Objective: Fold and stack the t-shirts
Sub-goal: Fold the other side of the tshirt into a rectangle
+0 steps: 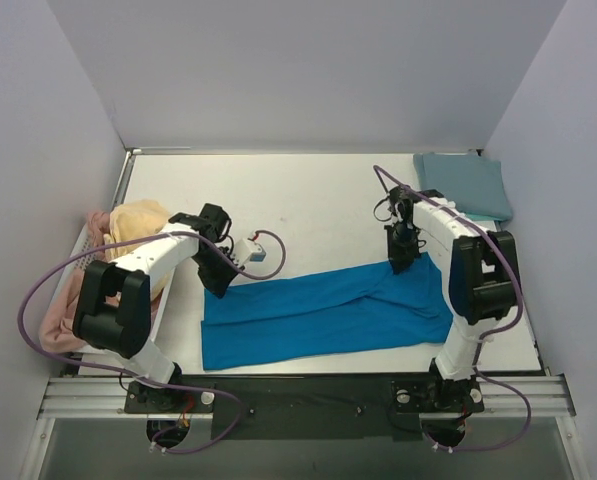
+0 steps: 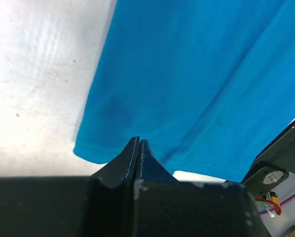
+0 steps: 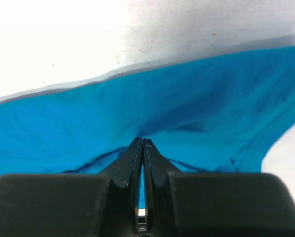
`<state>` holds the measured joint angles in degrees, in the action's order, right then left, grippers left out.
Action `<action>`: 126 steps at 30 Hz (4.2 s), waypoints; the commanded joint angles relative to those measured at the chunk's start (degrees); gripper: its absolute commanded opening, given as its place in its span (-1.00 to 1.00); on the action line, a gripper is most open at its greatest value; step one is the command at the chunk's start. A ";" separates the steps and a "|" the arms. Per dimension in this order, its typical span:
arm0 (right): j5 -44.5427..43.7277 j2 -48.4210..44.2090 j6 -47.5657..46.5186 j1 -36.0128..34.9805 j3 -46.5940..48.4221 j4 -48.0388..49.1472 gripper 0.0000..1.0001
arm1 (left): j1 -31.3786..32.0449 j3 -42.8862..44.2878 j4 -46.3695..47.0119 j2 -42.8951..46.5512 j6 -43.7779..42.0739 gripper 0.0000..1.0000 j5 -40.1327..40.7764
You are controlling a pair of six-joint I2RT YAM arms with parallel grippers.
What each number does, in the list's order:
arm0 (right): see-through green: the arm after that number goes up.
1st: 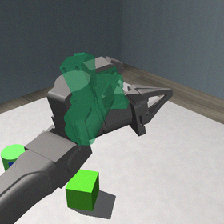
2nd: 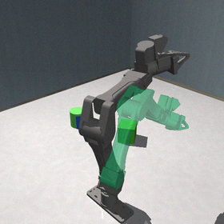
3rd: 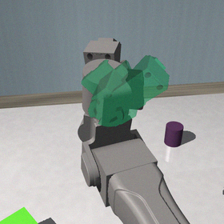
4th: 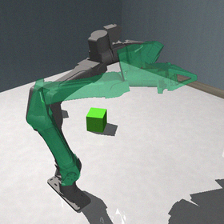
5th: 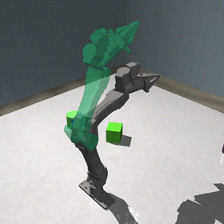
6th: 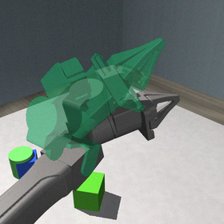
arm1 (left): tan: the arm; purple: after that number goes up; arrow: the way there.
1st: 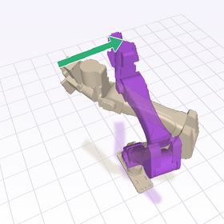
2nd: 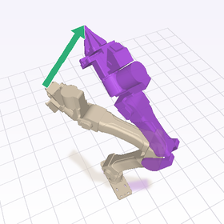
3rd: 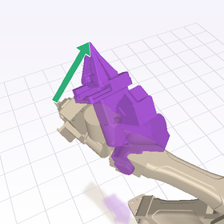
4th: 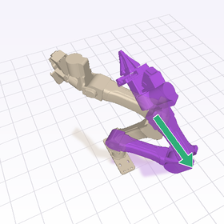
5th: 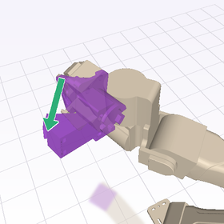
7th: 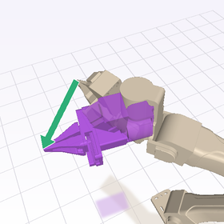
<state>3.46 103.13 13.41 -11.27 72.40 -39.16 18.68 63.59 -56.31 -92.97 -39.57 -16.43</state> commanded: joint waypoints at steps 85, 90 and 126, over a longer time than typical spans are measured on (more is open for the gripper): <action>12.44 2.78 10.41 24.71 -7.89 6.99 -0.83 | 40.83 56.02 23.71 -44.93 17.51 -1.00 -13.36; 12.01 2.95 10.41 24.89 -7.89 6.81 -0.84 | 40.74 58.48 20.81 -44.05 17.95 -1.00 -16.70; 11.21 0.32 8.04 25.77 -4.99 5.67 -0.71 | 40.91 65.26 -11.47 -39.22 -2.37 -0.18 -33.93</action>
<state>17.74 106.54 23.14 14.63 66.04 -31.48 59.27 125.25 -64.88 -136.81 -38.72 -45.41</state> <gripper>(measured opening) 0.126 0.421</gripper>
